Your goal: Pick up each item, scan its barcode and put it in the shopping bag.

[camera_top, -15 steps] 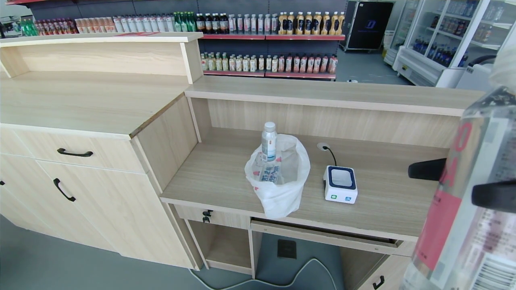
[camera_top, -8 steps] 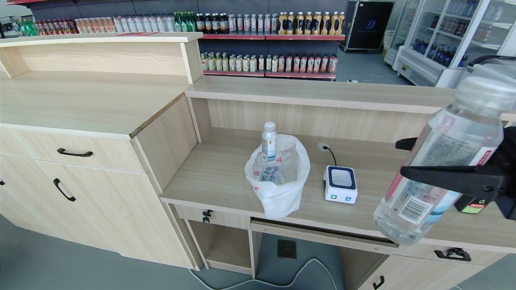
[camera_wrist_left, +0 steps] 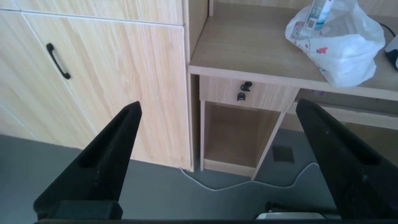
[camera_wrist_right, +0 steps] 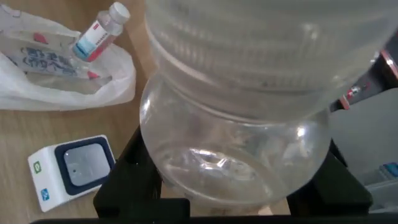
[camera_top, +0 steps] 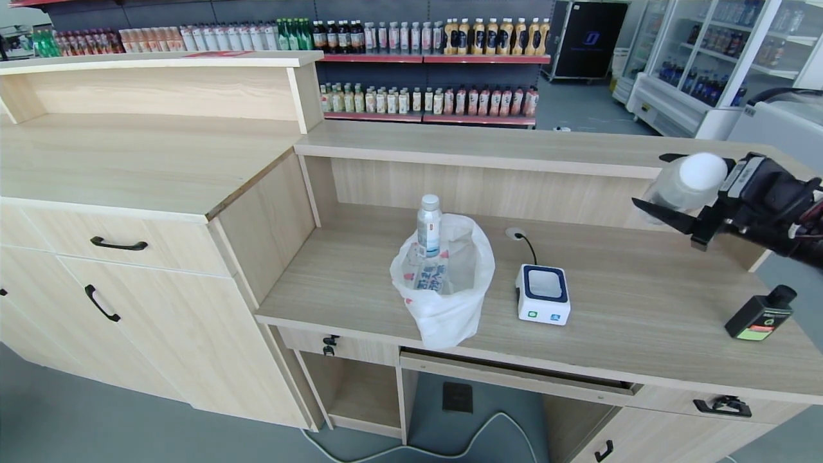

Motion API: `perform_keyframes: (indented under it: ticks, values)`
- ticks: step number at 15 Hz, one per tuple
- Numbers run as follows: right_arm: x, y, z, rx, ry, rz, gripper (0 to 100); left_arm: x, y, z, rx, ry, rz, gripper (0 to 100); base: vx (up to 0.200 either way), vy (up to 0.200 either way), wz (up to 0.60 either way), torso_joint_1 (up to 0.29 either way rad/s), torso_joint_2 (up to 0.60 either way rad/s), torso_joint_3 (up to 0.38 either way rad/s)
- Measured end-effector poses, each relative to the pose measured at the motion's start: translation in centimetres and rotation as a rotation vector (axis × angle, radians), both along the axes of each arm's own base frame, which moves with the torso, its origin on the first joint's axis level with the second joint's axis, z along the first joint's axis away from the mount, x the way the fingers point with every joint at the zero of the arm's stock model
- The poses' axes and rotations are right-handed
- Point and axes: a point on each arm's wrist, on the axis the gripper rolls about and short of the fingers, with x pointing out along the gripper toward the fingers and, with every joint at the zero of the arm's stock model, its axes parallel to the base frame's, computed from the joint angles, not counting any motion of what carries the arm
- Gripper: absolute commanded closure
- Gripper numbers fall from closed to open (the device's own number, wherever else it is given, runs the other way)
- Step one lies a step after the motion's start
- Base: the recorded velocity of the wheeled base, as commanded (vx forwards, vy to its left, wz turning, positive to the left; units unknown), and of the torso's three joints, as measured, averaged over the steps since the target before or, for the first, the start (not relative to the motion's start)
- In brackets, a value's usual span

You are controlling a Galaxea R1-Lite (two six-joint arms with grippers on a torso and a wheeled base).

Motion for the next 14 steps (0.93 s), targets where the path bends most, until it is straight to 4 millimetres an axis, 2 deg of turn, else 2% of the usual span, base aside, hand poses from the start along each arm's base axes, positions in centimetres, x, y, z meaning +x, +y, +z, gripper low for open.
perform_keyframes:
  ticks: [2, 4, 8, 12, 14]
  values:
    - [1.7, -0.5, -2.0, -0.079, -0.045, -0.018, 100, 0.0, 0.0, 0.0, 0.000, 0.000, 0.000, 0, 0.000, 0.000, 0.00, 0.000, 0.00, 0.000]
    - [3.3, -0.8, -3.7, -0.139, -0.053, -0.024, 100, 0.0, 0.0, 0.0, 0.000, 0.000, 0.000, 0, 0.000, 0.000, 0.60, 0.002, 0.01, 0.002]
    - [5.3, -1.0, -5.7, -0.214, -0.121, -0.009, 100, 0.0, 0.0, 0.0, 0.000, 0.000, 0.000, 0, 0.000, 0.000, 0.60, 0.003, 0.01, 0.002]
    - [6.8, -1.3, -8.3, -0.254, -0.153, 0.059, 100, 0.0, 0.0, 0.0, 0.000, 0.000, 0.000, 0, 0.000, 0.000, 0.00, 0.000, 0.00, 0.000]
    - [7.0, -2.4, -10.0, -0.258, -0.106, 0.037, 100, 0.0, 0.0, 0.0, 0.000, 0.000, 0.000, 0, 0.000, 0.000, 0.00, 0.000, 0.00, 0.000]
